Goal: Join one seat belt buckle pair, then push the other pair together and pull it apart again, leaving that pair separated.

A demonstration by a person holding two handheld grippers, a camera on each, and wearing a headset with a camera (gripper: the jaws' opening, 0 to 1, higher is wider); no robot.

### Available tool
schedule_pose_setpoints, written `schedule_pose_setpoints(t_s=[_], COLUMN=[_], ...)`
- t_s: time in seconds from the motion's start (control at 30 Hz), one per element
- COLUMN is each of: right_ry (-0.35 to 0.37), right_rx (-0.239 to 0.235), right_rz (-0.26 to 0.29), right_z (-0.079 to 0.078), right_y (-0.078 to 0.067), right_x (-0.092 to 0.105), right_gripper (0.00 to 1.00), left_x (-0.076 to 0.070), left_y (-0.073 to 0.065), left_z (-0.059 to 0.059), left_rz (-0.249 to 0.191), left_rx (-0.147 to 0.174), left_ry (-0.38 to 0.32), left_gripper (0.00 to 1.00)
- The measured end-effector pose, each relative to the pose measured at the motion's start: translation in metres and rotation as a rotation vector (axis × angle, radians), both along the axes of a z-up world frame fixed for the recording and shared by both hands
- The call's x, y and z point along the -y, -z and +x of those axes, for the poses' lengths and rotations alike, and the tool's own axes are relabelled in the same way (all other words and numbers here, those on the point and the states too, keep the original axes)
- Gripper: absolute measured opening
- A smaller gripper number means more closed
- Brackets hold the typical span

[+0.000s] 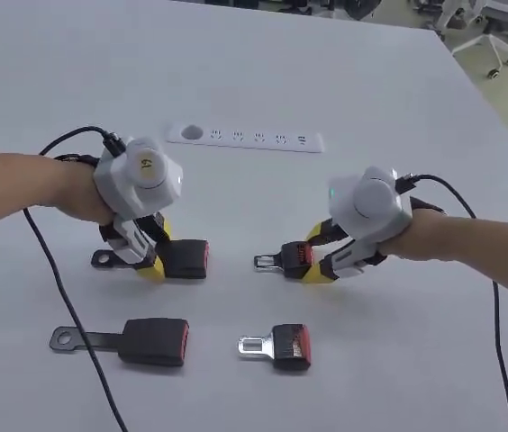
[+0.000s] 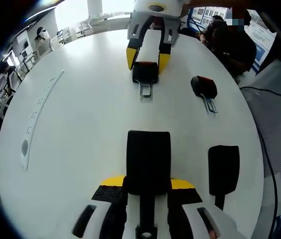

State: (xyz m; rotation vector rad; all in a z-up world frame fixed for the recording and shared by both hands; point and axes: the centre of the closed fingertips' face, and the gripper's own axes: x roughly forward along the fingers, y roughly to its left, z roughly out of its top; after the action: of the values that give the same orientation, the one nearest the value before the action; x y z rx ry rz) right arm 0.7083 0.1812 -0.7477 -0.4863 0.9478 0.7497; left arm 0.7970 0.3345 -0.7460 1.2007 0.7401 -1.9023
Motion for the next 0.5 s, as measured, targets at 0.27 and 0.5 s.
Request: schedule_pose_setpoints(t_s=[0.27,0.5], right_ry=[-0.001,-0.005], right_rx=[0.006,0.010], right_rz=[0.006,0.012], right_z=[0.006,0.010], right_y=[-0.001,-0.001], right_x=[-0.008,-0.015], right_gripper=[0.31,0.31], left_x=[0.000,0.000], left_y=[0.000,0.000], left_z=[0.001,0.001], left_rz=[0.001,0.003], left_rx=[0.002,0.004], left_ry=[0.002,0.002], left_gripper=[0.31,0.31])
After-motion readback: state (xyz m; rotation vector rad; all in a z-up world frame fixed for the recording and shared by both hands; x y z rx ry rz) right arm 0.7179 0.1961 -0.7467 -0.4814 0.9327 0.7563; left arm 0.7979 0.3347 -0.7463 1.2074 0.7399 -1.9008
